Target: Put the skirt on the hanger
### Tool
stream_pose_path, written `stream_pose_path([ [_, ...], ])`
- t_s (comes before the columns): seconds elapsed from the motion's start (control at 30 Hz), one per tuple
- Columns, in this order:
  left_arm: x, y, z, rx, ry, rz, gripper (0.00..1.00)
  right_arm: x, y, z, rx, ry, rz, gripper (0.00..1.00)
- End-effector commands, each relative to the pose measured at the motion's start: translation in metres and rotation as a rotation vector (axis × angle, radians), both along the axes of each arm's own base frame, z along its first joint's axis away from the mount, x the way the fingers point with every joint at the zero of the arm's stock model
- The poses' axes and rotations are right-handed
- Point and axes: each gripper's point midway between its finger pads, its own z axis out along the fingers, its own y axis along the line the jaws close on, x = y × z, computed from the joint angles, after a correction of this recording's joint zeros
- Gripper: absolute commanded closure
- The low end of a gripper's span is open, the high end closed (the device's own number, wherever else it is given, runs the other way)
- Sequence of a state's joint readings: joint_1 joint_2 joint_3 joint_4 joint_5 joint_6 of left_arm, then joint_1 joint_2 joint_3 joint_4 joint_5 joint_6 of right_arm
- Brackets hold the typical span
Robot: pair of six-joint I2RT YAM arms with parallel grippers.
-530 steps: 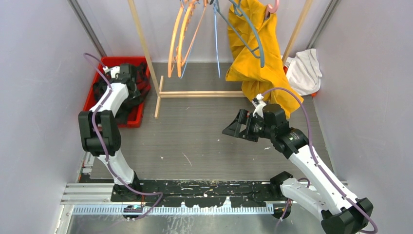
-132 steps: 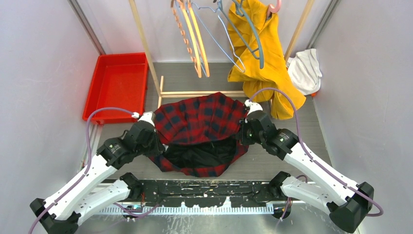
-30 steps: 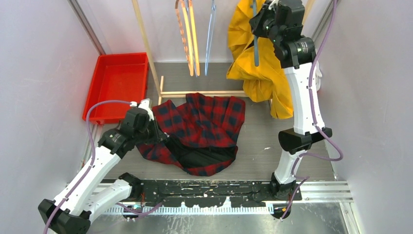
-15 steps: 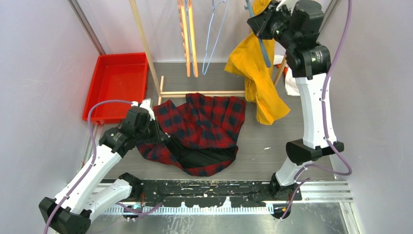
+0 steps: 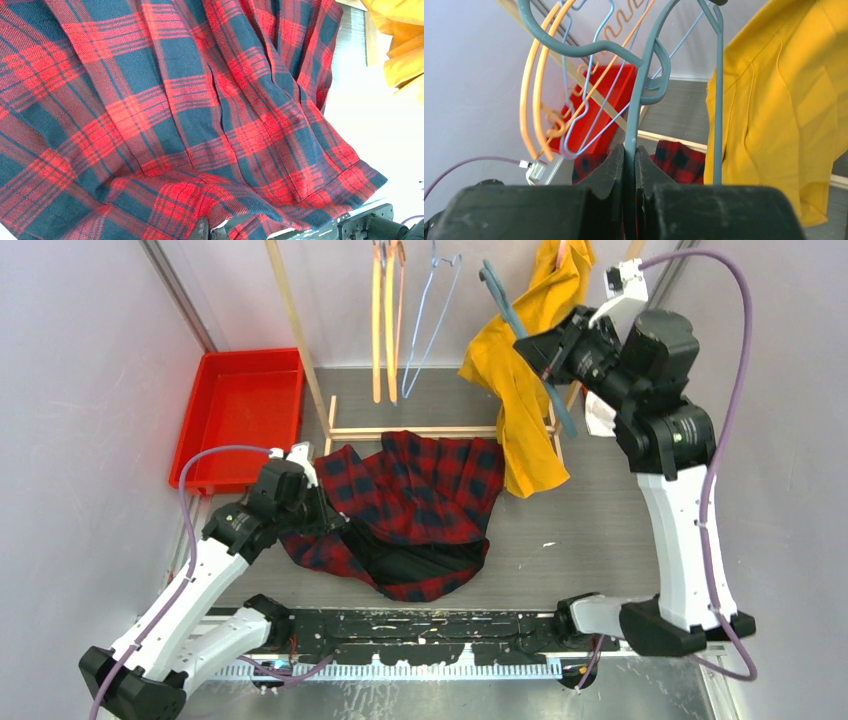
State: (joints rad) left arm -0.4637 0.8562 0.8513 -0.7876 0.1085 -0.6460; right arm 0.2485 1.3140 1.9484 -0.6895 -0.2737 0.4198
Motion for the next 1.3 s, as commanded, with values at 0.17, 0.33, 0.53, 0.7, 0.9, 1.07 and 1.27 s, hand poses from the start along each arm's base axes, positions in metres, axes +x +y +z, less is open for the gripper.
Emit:
stream_pose_path([
  [0.17,0.012,-0.011,0.019,-0.051,-0.081,-0.03,1.0,-0.059,-0.009,-0.015,0.005,-0.015,0.036,0.99],
  [0.33,0.014,-0.01,0.02,-0.04,-0.083,-0.032,1.0,-0.109,-0.005,-0.03,0.024,0.036,0.132,0.99],
  [0.53,0.017,-0.009,0.025,-0.026,-0.09,-0.034,1.0,-0.173,0.015,-0.069,0.033,0.209,0.374,0.99],
  [0.7,0.019,-0.009,0.026,-0.018,-0.09,-0.032,1.0,-0.223,0.029,-0.085,0.112,0.278,0.559,0.99],
  [0.9,0.023,-0.006,0.026,0.001,-0.097,-0.018,1.0,-0.241,0.034,-0.113,0.163,0.35,0.63,0.99],
  [1.07,0.025,-0.005,0.027,0.02,-0.09,-0.02,1.0,-0.267,0.04,-0.103,0.179,0.334,0.761,0.99],
  [1.27,0.029,-0.006,0.032,0.022,-0.097,-0.023,1.0,-0.278,0.042,-0.114,0.161,0.367,0.816,0.99],
])
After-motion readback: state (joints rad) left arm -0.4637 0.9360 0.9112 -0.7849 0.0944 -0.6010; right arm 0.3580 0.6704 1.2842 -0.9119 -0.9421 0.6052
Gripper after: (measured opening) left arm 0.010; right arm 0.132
